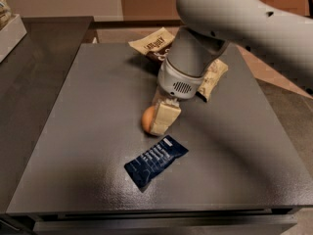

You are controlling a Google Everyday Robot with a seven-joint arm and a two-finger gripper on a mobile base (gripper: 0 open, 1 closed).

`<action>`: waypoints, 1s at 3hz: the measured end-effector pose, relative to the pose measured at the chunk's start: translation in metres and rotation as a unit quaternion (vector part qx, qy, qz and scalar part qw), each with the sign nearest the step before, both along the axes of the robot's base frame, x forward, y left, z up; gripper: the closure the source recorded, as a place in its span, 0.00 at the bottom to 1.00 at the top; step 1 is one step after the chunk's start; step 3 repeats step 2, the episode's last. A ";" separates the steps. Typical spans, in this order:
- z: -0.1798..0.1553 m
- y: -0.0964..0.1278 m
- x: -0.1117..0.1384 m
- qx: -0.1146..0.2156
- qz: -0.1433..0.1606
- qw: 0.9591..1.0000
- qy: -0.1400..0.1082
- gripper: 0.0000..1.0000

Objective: Move orange near rxbar blueberry

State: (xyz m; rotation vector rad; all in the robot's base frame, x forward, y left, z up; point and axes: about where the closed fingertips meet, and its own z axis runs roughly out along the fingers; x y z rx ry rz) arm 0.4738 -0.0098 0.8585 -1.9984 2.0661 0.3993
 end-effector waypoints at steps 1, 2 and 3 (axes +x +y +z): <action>0.001 0.000 -0.001 0.000 0.000 1.000 -0.001 0.00; 0.001 0.000 -0.001 0.000 0.000 1.000 -0.001 0.00; 0.001 0.000 -0.001 0.000 0.000 1.000 -0.001 0.00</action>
Offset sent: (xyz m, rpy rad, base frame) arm -0.0006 0.0004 0.0005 -0.0003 -0.0021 0.0007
